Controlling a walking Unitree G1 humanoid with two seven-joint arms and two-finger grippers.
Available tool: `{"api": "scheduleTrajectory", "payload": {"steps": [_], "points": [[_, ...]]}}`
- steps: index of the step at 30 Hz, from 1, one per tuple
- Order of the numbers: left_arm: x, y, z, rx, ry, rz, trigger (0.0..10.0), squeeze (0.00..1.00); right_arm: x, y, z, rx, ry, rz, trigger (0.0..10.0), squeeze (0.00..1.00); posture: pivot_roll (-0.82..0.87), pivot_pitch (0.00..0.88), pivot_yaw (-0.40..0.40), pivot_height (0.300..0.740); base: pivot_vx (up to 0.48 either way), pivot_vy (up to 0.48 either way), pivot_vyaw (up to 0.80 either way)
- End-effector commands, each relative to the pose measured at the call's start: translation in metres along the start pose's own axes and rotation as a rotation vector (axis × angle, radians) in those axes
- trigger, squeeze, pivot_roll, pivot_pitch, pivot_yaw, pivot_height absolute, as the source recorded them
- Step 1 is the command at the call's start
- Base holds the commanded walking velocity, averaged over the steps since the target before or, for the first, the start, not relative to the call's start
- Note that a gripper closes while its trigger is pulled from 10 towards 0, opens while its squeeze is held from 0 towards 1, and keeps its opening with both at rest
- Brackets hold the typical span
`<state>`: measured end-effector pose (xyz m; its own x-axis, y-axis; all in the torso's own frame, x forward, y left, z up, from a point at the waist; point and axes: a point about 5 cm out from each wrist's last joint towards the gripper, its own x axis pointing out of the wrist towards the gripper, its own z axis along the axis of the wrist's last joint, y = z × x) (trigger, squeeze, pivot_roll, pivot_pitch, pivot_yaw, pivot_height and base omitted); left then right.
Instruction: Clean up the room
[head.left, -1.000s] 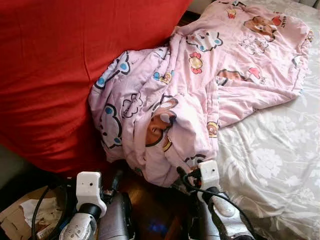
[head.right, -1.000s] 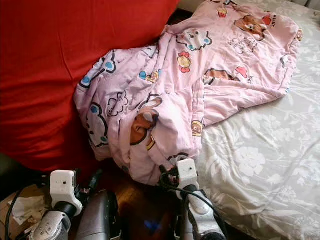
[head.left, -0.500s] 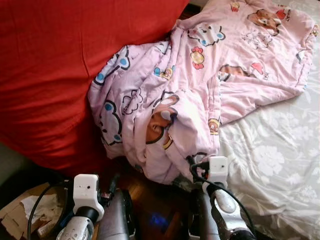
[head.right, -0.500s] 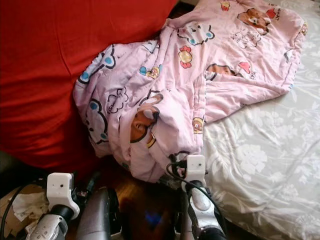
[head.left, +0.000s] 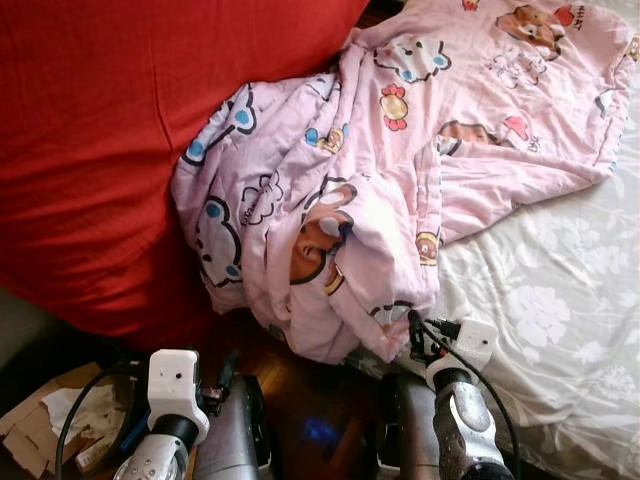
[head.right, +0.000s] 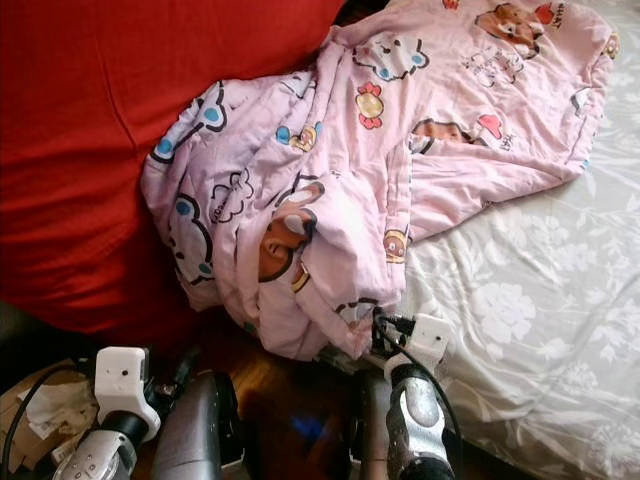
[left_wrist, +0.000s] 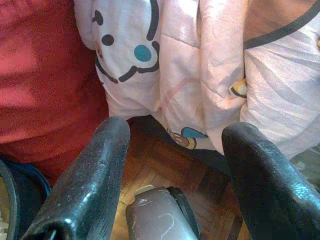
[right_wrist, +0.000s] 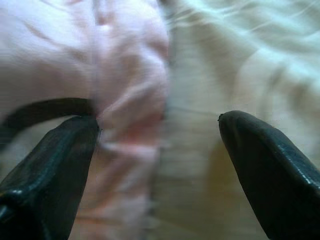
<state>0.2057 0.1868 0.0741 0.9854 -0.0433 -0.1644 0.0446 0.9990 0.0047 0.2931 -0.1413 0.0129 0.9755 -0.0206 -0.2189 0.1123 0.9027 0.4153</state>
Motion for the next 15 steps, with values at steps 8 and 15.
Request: {"api": "scheduleTrajectory", "payload": {"steps": [8,15], "points": [[-0.007,0.005,-0.008,0.018,0.047,0.011,10.0,0.00,0.002,0.022,-0.008,0.072,0.033,0.117,10.0,0.00,0.08,0.340,-0.011,0.601,0.000,0.000,0.00],[-0.008,0.007,-0.006,0.022,0.046,0.015,10.0,0.00,-0.001,0.011,-0.016,0.029,0.097,0.046,10.0,0.00,0.09,0.347,-0.011,0.601,0.000,0.000,0.00]]}}
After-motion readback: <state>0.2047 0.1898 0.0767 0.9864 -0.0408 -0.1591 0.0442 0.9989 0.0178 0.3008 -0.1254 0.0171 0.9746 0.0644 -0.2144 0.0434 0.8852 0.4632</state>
